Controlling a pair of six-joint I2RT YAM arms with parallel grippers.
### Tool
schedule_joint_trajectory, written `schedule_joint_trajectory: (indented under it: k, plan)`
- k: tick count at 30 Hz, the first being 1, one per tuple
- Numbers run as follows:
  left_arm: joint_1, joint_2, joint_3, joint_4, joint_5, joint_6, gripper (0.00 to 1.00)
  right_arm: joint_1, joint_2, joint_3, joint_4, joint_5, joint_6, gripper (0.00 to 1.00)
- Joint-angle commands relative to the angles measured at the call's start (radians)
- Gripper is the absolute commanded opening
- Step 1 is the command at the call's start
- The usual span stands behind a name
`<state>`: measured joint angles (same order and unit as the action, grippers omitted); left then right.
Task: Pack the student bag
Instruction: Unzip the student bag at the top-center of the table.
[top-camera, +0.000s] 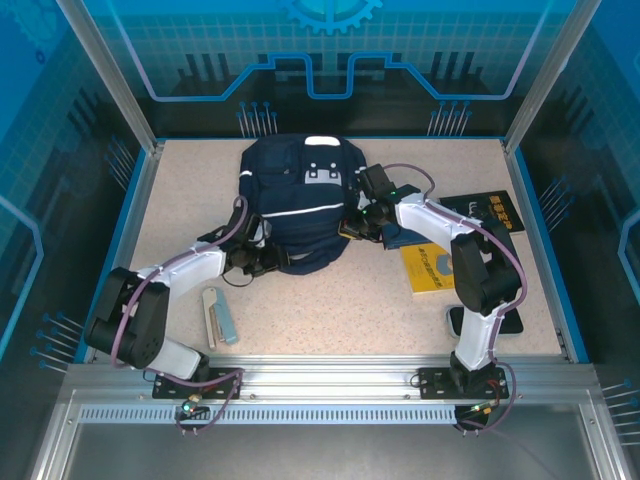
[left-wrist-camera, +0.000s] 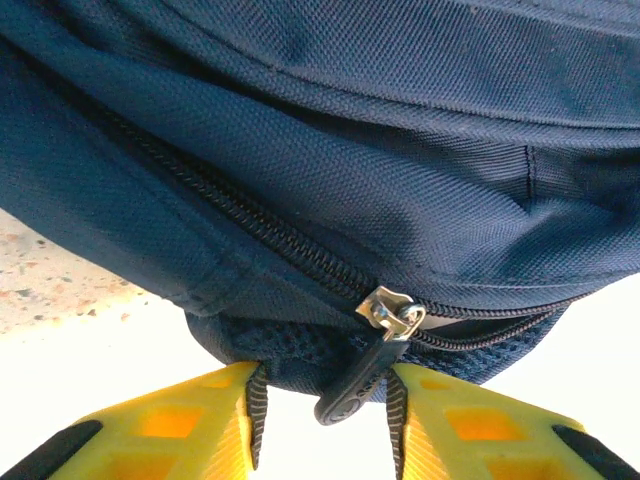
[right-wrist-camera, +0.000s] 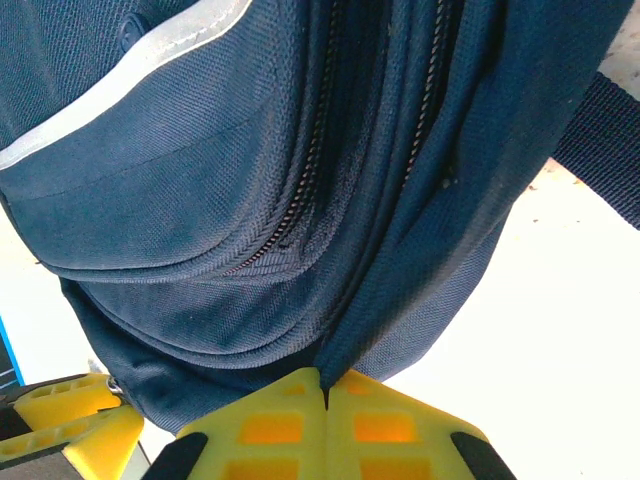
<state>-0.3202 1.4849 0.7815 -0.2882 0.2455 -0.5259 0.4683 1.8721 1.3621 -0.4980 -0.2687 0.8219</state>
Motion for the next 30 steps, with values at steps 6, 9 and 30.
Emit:
schedule_joint_trajectory:
  k: [6,9,30]
  plan:
    - [-0.012,0.025,-0.01,0.053,0.057,-0.039,0.25,0.004,-0.003,0.001,-0.004,-0.002,0.006,0.0]
    - [-0.012,0.01,-0.015,0.047,0.046,-0.039,0.17,0.004,-0.004,-0.001,-0.005,-0.001,0.006,0.0]
    - [-0.014,-0.188,-0.033,-0.101,-0.201,0.006,0.0,-0.007,-0.036,-0.007,-0.033,0.059,-0.015,0.0]
